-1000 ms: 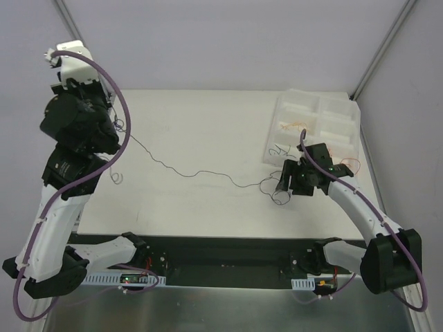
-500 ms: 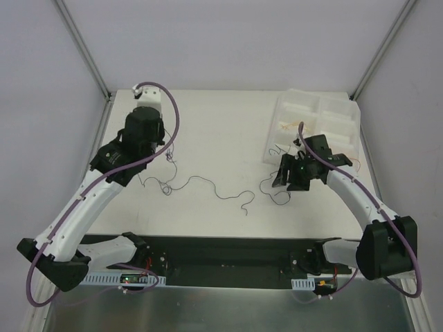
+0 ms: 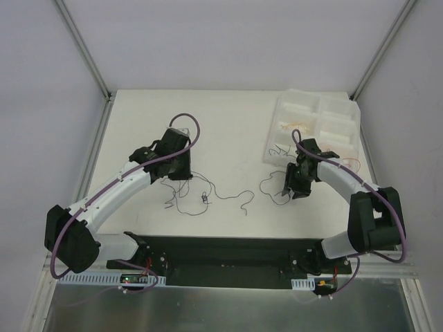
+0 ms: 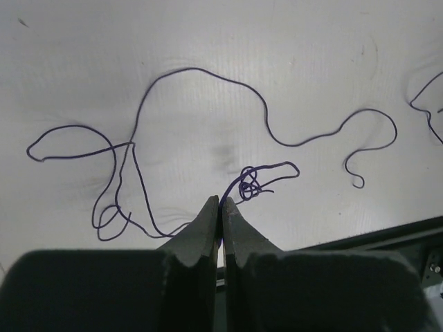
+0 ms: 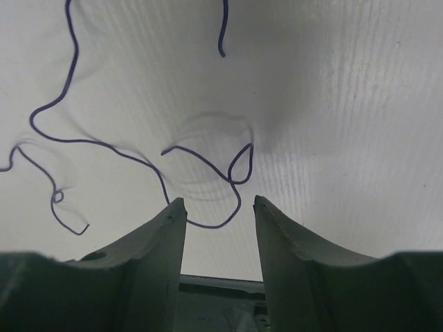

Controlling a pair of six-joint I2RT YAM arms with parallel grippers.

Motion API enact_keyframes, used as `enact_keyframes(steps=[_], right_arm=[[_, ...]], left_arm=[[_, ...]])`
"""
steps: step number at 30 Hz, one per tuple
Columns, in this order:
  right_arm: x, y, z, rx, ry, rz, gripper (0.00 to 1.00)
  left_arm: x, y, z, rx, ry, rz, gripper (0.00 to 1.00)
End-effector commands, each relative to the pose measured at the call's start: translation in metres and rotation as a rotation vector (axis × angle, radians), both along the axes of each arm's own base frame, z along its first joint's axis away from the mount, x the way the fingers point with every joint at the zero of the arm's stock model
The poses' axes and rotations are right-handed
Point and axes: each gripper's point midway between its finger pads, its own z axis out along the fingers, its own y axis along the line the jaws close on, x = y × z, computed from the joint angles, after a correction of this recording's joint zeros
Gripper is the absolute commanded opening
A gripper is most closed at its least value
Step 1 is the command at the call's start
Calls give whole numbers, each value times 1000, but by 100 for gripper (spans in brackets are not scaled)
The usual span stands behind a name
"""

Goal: Untangle the cables

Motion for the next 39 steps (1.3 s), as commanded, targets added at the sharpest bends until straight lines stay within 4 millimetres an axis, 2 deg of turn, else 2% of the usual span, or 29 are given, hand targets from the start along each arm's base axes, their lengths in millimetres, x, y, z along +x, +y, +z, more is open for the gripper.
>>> enact_keyframes(steps=[1, 4, 5, 7, 9, 10, 13, 17, 19, 22, 25, 30, 33, 35, 39], right_arm=[[4, 2, -21, -43, 11, 3, 45], [4, 4, -23, -107, -3, 38, 44], [5, 6, -24, -110, -10, 41, 40], [4, 8, -23, -109, -17, 43, 23], [5, 12, -12, -99, -52, 53, 4], [8, 14, -2, -89, -86, 63, 0], [12, 20, 45, -38, -194, 95, 0], [17, 25, 134, 46, -420, 103, 0], [22, 21, 178, 57, -538, 82, 0], [31, -6, 230, -20, -677, -14, 0], [46, -39, 270, -98, -763, -135, 0], [83, -80, 316, -232, -843, -281, 0], [110, -94, 340, -254, -876, -336, 0], [126, -105, 348, -275, -869, -374, 0], [156, -129, 349, -292, -837, -442, 0]], left_arm=[[-19, -28, -1, -156, 117, -17, 0], [-17, -32, 3, -177, 114, -27, 0], [-17, -33, 4, -181, 112, -29, 0], [-16, -34, 6, -183, 106, -35, 0], [-16, -35, 5, -182, 110, -41, 0], [-15, -36, 6, -185, 108, -44, 0], [-14, -38, 7, -188, 110, -48, 0], [-12, -40, 4, -185, 115, -57, 0], [-11, -44, 1, -190, 128, -68, 0], [-11, -52, -2, -212, 155, -92, 0], [-11, -58, -4, -233, 167, -112, 0], [-15, -57, -4, -233, 162, -133, 0], [-17, -57, -1, -245, 157, -142, 0], [-19, -58, 2, -255, 154, -149, 0], [-19, -60, 5, -260, 148, -166, 0]])
